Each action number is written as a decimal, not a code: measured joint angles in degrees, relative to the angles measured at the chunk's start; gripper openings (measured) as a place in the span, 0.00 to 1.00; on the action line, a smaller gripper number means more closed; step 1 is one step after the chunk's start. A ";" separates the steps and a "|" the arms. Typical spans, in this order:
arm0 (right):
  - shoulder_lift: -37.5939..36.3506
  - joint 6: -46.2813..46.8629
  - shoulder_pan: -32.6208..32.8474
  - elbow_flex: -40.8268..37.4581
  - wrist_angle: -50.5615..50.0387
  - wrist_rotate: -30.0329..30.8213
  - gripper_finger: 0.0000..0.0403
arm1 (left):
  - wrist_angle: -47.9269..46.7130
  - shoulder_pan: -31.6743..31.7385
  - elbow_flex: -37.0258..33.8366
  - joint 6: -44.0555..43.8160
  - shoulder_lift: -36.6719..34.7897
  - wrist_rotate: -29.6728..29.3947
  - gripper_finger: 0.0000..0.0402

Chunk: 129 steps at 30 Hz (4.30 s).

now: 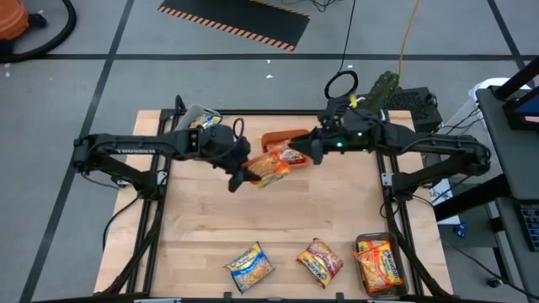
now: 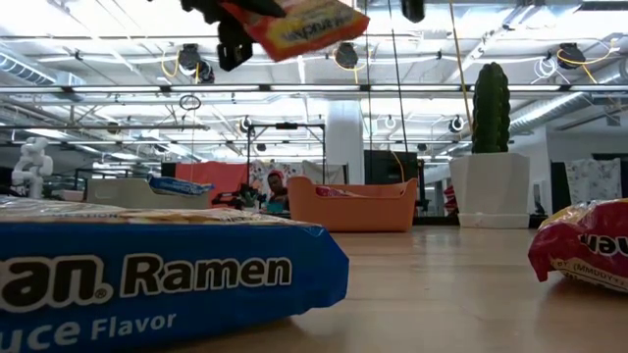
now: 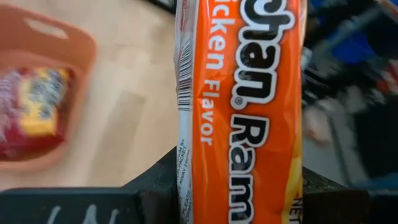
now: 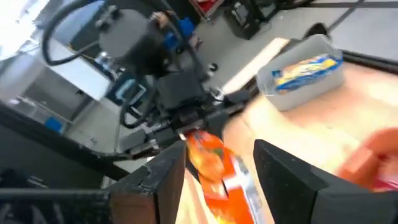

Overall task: Sort Maruchan noodles
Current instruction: Put the orange noodle pack into the black bin

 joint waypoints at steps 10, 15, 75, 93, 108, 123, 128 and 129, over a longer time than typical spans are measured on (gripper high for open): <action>7.82 -2.56 3.52 0.02 4.54 -3.92 0.71 | -6.24 2.27 0.03 -2.23 -1.17 14.60 0.33; 10.90 -5.89 4.44 0.04 6.85 -5.42 0.78 | -8.20 1.97 0.05 -2.14 -2.44 14.49 0.33; 12.99 -8.12 -11.72 -0.07 4.20 -38.77 0.31 | 11.33 1.84 0.07 -11.74 3.08 -4.07 0.58; 3.10 1.56 -3.14 -0.01 -14.34 -45.28 0.29 | -7.38 4.65 0.01 -6.33 -9.00 -3.76 0.79; -1.58 19.42 22.84 -0.01 -26.08 -36.03 0.29 | -22.76 -0.11 0.01 -4.48 -11.21 -3.74 0.79; -3.74 12.14 40.18 -9.87 -41.04 -40.17 0.29 | -22.28 -7.04 0.01 -12.39 -11.21 -13.34 0.79; -6.04 11.21 40.91 -18.35 -34.36 -44.37 0.29 | -20.91 -7.35 0.01 -16.88 -11.21 -16.73 0.79; -6.34 11.14 41.06 -20.18 -31.89 -45.11 0.29 | -20.76 -7.35 0.01 -17.54 -11.21 -17.03 0.79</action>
